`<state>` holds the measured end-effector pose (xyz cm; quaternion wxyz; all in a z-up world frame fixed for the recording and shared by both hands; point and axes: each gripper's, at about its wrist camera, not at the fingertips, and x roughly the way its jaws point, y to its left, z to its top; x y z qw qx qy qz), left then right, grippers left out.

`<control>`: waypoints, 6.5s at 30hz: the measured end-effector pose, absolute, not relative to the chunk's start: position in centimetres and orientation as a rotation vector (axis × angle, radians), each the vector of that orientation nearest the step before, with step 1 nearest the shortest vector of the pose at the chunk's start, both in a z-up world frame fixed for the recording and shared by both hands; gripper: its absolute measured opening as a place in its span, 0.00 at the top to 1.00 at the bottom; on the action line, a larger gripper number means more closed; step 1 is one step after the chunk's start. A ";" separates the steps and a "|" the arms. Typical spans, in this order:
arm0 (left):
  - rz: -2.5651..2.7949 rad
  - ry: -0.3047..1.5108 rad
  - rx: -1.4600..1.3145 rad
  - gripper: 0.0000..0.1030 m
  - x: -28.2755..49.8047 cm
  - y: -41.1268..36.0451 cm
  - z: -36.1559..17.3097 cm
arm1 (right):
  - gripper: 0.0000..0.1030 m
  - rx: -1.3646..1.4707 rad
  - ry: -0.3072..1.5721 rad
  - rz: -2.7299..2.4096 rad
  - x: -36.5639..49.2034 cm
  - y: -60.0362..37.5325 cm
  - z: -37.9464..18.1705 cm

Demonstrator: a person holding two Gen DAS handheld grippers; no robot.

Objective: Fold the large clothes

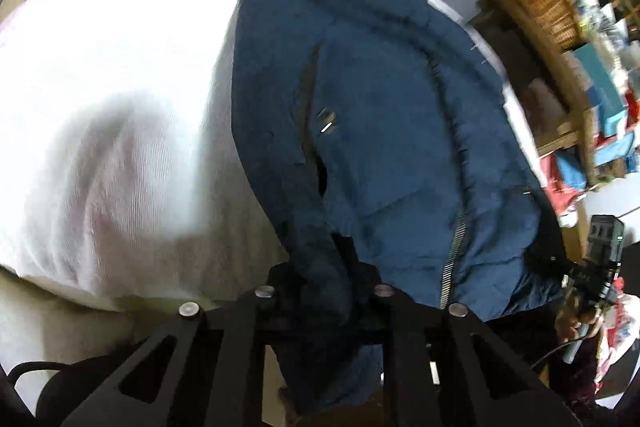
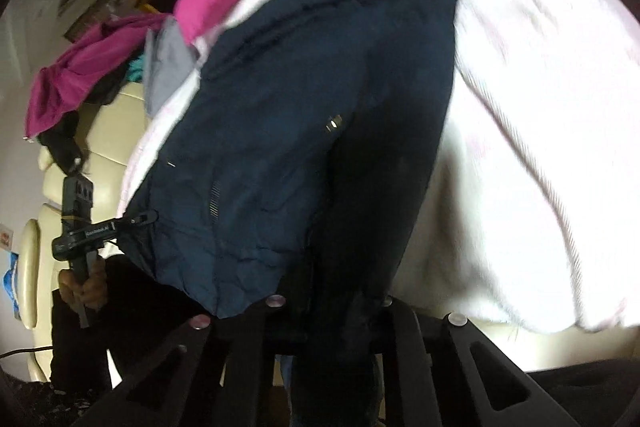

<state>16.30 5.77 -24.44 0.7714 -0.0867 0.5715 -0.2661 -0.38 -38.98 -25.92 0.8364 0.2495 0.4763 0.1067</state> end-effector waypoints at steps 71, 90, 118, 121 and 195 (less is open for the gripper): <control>-0.299 1.055 -0.737 0.15 36.0 0.2 -25.3 | 0.18 1.222 0.624 0.028 16.9 -52.7 -24.9; -0.274 0.973 -1.019 0.50 39.5 1.1 -29.4 | 0.49 1.136 0.561 -0.109 25.5 -52.9 -29.9; -0.227 1.123 -0.906 0.52 29.3 8.1 -27.0 | 0.47 1.141 0.742 -0.087 16.7 -50.0 -27.4; -0.225 1.059 -0.840 0.51 27.3 10.0 -24.5 | 0.47 1.201 0.709 -0.093 13.4 -51.4 -26.8; -0.004 1.011 -0.094 0.19 38.3 3.7 -19.7 | 0.38 0.605 0.770 0.064 42.3 -33.2 -16.6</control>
